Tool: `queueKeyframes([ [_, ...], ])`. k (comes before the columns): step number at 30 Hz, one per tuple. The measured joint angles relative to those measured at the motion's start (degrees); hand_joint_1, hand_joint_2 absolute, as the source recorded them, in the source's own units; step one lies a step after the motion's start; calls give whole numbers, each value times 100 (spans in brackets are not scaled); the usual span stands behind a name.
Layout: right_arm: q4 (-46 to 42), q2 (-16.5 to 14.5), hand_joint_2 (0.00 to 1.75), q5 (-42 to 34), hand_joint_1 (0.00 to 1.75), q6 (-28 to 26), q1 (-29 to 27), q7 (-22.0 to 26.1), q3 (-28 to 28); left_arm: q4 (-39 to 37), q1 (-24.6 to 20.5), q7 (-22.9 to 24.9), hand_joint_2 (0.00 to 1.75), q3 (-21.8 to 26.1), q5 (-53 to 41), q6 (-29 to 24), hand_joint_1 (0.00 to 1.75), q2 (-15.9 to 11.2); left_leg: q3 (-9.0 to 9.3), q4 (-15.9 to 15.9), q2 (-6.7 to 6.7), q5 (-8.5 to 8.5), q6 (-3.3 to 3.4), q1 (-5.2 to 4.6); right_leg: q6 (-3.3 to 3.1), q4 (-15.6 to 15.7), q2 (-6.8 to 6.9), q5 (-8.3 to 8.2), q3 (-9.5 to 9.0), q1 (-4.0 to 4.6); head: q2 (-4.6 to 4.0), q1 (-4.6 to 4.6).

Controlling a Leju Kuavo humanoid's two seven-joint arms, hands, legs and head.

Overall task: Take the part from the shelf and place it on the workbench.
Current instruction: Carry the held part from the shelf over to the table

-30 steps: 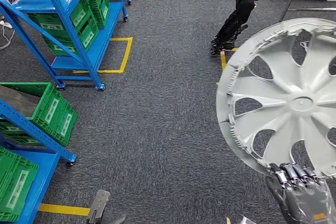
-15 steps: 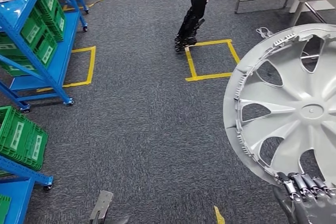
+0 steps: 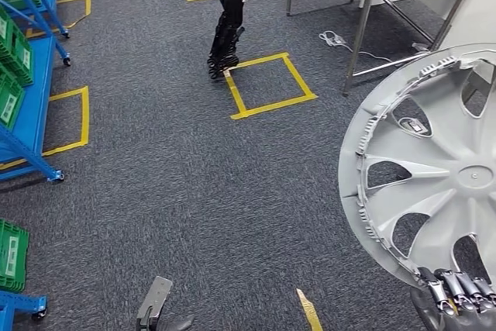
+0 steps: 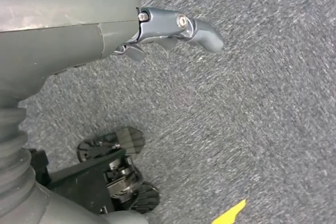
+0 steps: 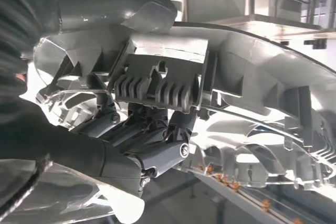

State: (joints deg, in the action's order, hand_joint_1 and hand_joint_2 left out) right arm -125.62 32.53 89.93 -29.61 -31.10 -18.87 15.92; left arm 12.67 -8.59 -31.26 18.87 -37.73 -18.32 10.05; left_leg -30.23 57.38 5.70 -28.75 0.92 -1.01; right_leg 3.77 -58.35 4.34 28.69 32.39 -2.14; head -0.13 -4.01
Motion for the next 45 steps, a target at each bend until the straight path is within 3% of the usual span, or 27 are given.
queueKeyframes([
  [2, -72, -25, 175, 8, 175, -9, -133, 54, -61, 2, -11, 4, 175, -8, -8, 2, 0, 7, 19, 30, 60, -34, -43, 14, -108, -20, -131, -27, 23, 0, 0, -17],
  [4, -149, -49, 175, 10, 175, -21, -253, 103, -143, 4, -12, 4, 175, -16, -33, 10, 0, 19, -56, 243, -145, -231, -97, 58, -177, -19, -255, -54, 51, 0, 0, -22],
  [6, -236, -72, 175, 11, 175, -49, -374, 134, -226, 4, -6, 3, 175, -23, -59, 14, 0, 43, -327, 920, -432, -640, -123, 83, -223, -17, -385, -77, 78, 13, 0, -28],
  [7, -280, -87, 175, 12, 175, -70, -445, 146, -272, 3, -1, 3, 175, -26, -66, 11, 0, 55, -497, 1329, -490, -827, -118, 84, -238, -18, -455, -85, 91, 28, 0, -27],
  [9, -357, -130, 175, 13, 175, -130, -595, 164, -369, 4, -1, 3, 175, -34, -80, 2, 0, 78, -685, 1766, -522, -918, -74, 77, -259, -19, -609, -98, 105, 65, 0, -26],
  [11, -418, -204, 175, 13, 175, -198, -740, 216, -463, 5, -19, 4, 175, -53, -113, -4, 0, 102, -496, 1329, -593, -571, 17, 50, -272, -19, -772, -113, 108, 91, 0, -23],
  [13, -456, -296, 175, 13, 175, -264, -846, 285, -551, 5, -44, 6, 175, -78, -136, -7, 0, 114, -148, 507, -917, -188, 134, 18, -264, -19, -928, -139, 127, 84, 0, -18],
  [15, -471, -380, 175, 14, 175, -313, -902, 323, -617, 5, -64, 8, 175, -99, -137, -11, 0, 115, 19, 102, -1174, -74, 207, -5, -211, -16, -1082, -181, 179, 46, 0, -32],
  [17, -479, -466, 175, 14, 175, -340, -970, 338, -665, 15, -85, 7, 175, -122, -137, -12, 0, 128, 39, 16, -1094, -45, 220, -9, -123, 20, -1239, -238, 241, 23, 0, -48],
  [18, -484, -511, 175, 14, 175, -348, -1014, 341, -683, 25, -99, 5, 175, -134, -137, -10, 0, 140, 57, -57, -1008, -3, 216, 6, -94, 13, -1217, -232, 283, 32, 0, -45],
  [20, -494, -573, 175, 13, 175, -369, -1064, 351, -725, 43, -126, 1, 175, -152, -137, -5, 0, 162, 89, -221, -822, 98, 219, 42, -62, -263, -931, -36, 463, 74, 0, -7],
  [22, -496, -612, 175, 16, 175, -387, -1066, 360, -770, 46, -124, 1, 175, -157, -137, -1, 0, 178, 82, -261, -631, 133, 231, 40, -37, -944, -583, 340, 761, 83, 0, 30],
  [24, -496, -643, 175, 19, 175, -391, -1075, 362, -804, 46, -108, 2, 175, -158, -136, -1, 0, 180, 68, -248, -433, 127, 228, 39, 21, -1446, -474, 518, 946, 63, 0, 37],
  [25, -496, -655, 175, 17, 175, -392, -1086, 361, -817, 46, -107, 2, 175, -158, -135, -1, 0, 180, 66, -241, -344, 120, 220, 44, 51, -1422, -446, 468, 896, 48, 0, 37],
  [26, -496, -666, 175, 16, 175, -391, -1095, 361, -826, 46, -110, 1, 175, -158, -136, -1, 0, 183, 65, -228, -261, 109, 202, 54, 80, -1163, -403, 330, 720, 33, 0, 38],
  [28, -496, -682, 175, 15, 175, -390, -1099, 362, -838, 51, -120, 1, 175, -160, -137, 0, 0, 187, 57, -161, -130, 60, 132, 58, 111, -363, -216, 51, 207, 17, 0, 42],
  [30, -500, -700, 175, 16, 175, -391, -1100, 362, -845, 57, -133, 1, 175, -160, -137, -1, 0, 186, 51, -80, -35, 5, 50, 39, 27, 83, -102, -43, -78, 27, 0, 30],
  [32, -506, -721, 175, 17, 175, -392, -1112, 360, -850, 60, -147, 1, 175, -161, -137, -2, 0, 184, 61, -44, 52, -11, -2, 35, -97, 90, -180, -45, -67, 40, 0, 17],
  [33, -506, -728, 175, 17, 175, -392, -1122, 360, -853, 61, -153, 1, 175, -161, -137, -2, 0, 185, 63, -23, 32, -33, -32, 48, -137, 83, -230, -57, -50, 38, 0, 19],
  [35, -508, -747, 175, 16, 175, -394, -1133, 359, -859, 62, -158, 1, 175, -163, -138, -3, 0, 186, -28, 231, -193, -245, -94, 81, -208, 84, -331, -89, -25, 27, 0, 15],
  [37, -508, -772, 175, 16, 175, -400, -1139, 359, -872, 62, -146, 2, 175, -164, -142, -7, 0, 184, -309, 922, -454, -652, -128, 100, -253, 85, -441, -114, 3, 32, 0, 13],
  [39, -507, -820, 175, 16, 175, -411, -1161, 368, -896, 62, -123, 8, 175, -164, -145, -9, 0, 175, -593, 1582, -513, -897, -116, 101, -277, 81, -576, -130, 30, 55, 0, 13],
  [40, -506, -854, 175, 15, 175, -419, -1178, 384, -911, 62, -115, 11, 175, -164, -150, -9, 0, 171, -628, 1658, -521, -858, -94, 98, -283, 80, -650, -135, 35, 70, 0, 13],
  [41, -506, -894, 175, 15, 175, -428, -1198, 409, -928, 62, -113, 15, 175, -165, -158, -8, 0, 169, -560, 1498, -543, -704, -56, 92, -286, 79, -726, -140, 36, 85, 0, 14],
  [43, -507, -983, 175, 15, 175, -456, -1231, 475, -969, 62, -121, 17, 175, -170, -177, -5, 0, 165, -231, 734, -754, -266, 70, 70, -284, 79, -875, -156, 38, 101, 0, 19],
  [45, -508, -1069, 175, 16, 175, -499, -1253, 514, -1016, 62, -134, 19, 175, -175, -183, 1, 0, 161, 12, 149, -1005, -36, 177, 51, -253, 77, -1014, -185, 72, 93, 0, 15],
])
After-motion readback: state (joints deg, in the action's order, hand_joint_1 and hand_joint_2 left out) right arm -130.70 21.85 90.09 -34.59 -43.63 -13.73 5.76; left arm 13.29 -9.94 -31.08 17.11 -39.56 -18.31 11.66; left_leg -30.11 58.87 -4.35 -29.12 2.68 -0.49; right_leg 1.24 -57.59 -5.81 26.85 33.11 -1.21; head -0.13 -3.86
